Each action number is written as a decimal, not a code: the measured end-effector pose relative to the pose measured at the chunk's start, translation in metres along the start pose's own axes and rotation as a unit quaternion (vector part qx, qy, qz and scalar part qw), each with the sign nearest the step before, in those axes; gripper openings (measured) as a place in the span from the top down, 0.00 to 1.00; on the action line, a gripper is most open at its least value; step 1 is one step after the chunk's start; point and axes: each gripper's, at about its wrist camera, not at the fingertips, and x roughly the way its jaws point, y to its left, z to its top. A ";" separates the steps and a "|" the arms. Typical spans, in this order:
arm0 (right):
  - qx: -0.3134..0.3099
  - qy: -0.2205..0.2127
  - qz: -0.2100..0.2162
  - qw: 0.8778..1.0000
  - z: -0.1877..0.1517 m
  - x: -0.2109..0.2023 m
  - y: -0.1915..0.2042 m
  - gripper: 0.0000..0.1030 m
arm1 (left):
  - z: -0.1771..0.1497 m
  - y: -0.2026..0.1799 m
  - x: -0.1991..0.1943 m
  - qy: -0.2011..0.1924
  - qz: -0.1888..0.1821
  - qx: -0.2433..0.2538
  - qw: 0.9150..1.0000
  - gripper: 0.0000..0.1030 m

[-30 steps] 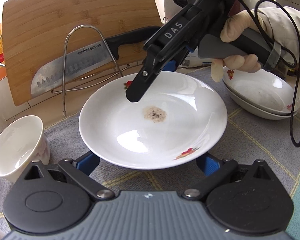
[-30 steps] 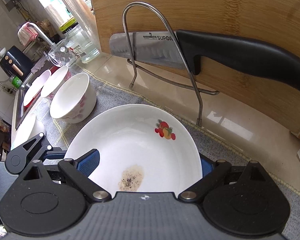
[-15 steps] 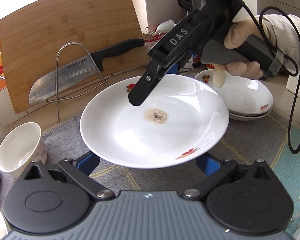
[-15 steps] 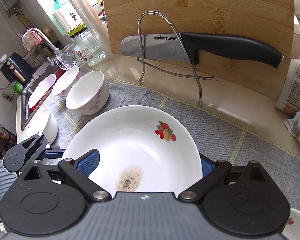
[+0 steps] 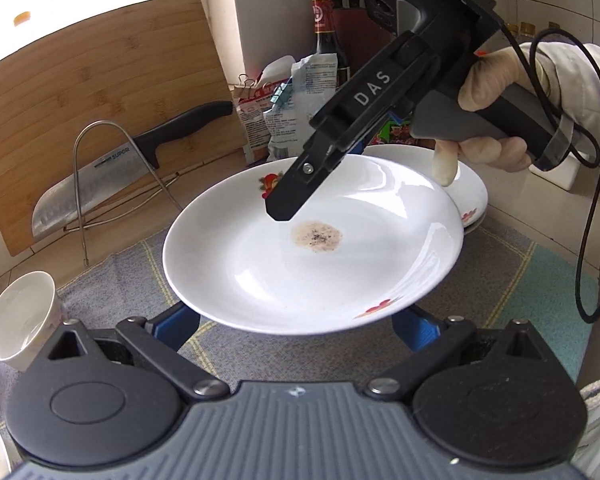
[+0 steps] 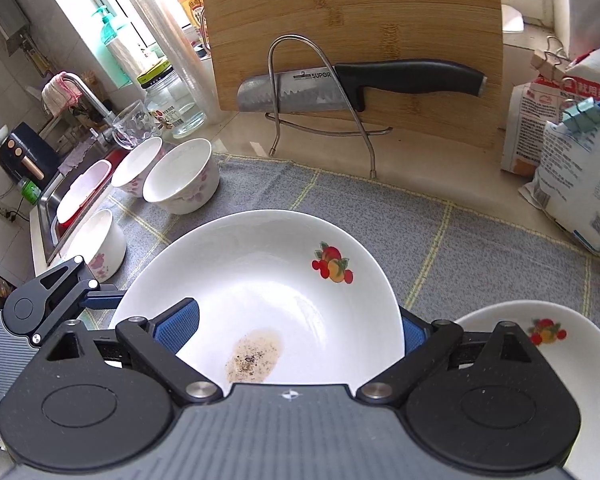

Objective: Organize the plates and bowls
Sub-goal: 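Lower the stained plate onto the two stacked plates with the right tool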

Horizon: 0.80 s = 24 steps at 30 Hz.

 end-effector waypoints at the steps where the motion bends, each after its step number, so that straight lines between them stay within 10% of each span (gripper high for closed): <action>1: 0.004 -0.002 -0.002 1.000 -0.003 -0.003 -0.001 0.03 | 0.001 -0.003 0.001 -0.001 -0.004 0.004 1.000 0.01; 24: 0.091 -0.042 -0.070 0.992 -0.073 -0.073 -0.053 0.03 | 0.033 -0.050 0.042 -0.007 -0.087 0.066 0.994 0.01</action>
